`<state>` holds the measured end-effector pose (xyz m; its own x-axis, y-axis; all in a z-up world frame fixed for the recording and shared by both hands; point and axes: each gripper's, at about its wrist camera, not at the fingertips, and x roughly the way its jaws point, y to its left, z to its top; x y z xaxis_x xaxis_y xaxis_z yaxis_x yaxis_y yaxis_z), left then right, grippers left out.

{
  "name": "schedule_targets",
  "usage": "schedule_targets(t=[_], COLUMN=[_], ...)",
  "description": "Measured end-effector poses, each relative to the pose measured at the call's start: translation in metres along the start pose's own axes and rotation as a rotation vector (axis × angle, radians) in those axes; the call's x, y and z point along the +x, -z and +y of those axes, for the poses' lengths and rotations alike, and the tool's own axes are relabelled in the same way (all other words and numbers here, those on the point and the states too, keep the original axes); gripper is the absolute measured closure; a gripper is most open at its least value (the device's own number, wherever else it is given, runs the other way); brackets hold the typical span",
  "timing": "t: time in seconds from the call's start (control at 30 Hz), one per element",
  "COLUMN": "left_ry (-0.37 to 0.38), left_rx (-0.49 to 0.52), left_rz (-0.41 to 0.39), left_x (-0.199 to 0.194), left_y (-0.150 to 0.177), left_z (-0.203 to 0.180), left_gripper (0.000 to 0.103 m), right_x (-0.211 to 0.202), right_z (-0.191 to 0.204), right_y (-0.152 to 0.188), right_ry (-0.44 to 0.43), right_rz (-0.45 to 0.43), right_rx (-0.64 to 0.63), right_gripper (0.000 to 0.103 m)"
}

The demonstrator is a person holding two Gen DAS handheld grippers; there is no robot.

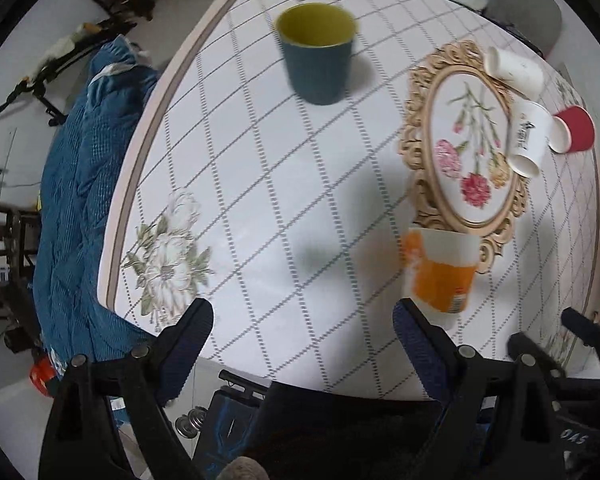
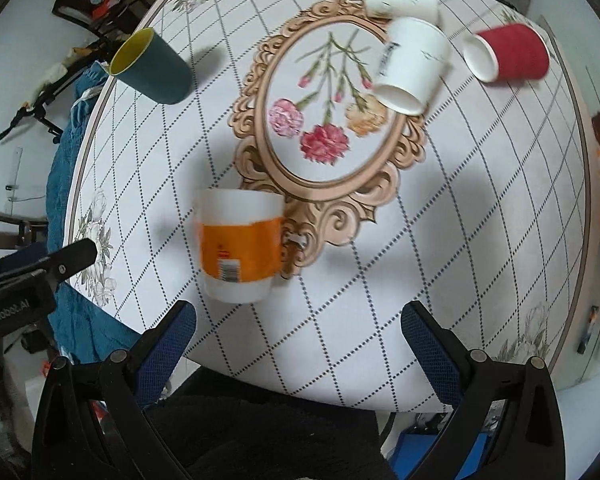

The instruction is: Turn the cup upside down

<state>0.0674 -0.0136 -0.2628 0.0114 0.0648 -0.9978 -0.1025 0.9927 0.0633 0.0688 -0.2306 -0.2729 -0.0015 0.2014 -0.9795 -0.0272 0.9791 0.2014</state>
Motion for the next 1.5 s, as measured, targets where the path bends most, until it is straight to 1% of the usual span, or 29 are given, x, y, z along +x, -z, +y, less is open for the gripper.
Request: schedule_targets(t=[0.1,0.23,0.33,0.43,0.53,0.63,0.7,0.77,0.83,0.87,0.93,1.03,1.07,1.13,1.23,1.27,1.37,1.5], left_ry=[0.014,0.020,0.032,0.025,0.029,0.041,0.045,0.052,0.052,0.054,0.062,0.068,0.072,0.075,0.079,0.080,0.081,0.088], left_rx=[-0.022,-0.049,-0.067,-0.070,-0.083,-0.098,-0.109,-0.121,-0.132,-0.138,-0.152,-0.165,-0.168,-0.169,-0.176,-0.179,-0.184,-0.191], left_rz=[0.007,0.022,0.047,0.058,0.065,0.072,0.072,0.071,0.070,0.072,0.079,0.088,0.090,0.095,0.102,0.103,0.104,0.109], left_x=[0.005,0.019,0.032,0.044,0.054,0.062,0.067,0.071,0.075,0.078,0.082,0.088,0.090,0.093,0.098,0.100,0.104,0.110], left_y=[0.000,0.001,0.003,0.006,0.008,0.009,0.010,0.011,0.012,0.012,0.013,0.016,0.017,0.018,0.021,0.021,0.022,0.016], left_z=[0.018,0.037,0.047,0.053,0.058,0.063,0.066,0.070,0.073,0.075,0.079,0.084,0.085,0.086,0.089,0.090,0.091,0.096], left_gripper=[0.011,0.011,0.011,0.011,0.011,0.011,0.011,0.011,0.011,0.011,0.011,0.011,0.011,0.011,0.011,0.011,0.011,0.011], right_x=[0.004,0.018,0.027,0.032,0.034,0.033,0.033,0.033,0.036,0.038,0.044,0.055,0.060,0.068,0.079,0.083,0.092,0.100], right_z=[0.012,0.027,0.037,0.044,0.053,0.068,0.083,0.100,0.113,0.121,0.130,0.142,0.145,0.147,0.145,0.143,0.134,0.121], right_y=[-0.007,-0.013,-0.016,-0.021,-0.028,-0.034,-0.036,-0.033,-0.029,-0.026,-0.019,-0.004,0.004,0.014,0.029,0.034,0.046,0.056], right_ry=[0.011,0.016,0.040,0.070,0.120,0.197,0.270,0.338,0.381,0.406,0.447,0.517,0.546,0.576,0.589,0.603,0.653,0.710], right_rz=[0.012,0.048,0.068,0.084,0.092,0.095,0.096,0.095,0.097,0.104,0.116,0.133,0.141,0.163,0.208,0.219,0.229,0.217], right_rx=[-0.008,-0.025,-0.060,-0.106,-0.188,-0.333,-0.467,-0.638,-0.776,-0.878,-1.021,-1.275,-1.382,-1.535,-1.744,-1.834,-2.055,-2.305], right_gripper=[0.000,0.000,0.000,0.000,0.000,0.000,0.000,0.000,0.000,0.000,0.000,0.000,0.000,0.000,0.000,0.000,0.000,0.000])
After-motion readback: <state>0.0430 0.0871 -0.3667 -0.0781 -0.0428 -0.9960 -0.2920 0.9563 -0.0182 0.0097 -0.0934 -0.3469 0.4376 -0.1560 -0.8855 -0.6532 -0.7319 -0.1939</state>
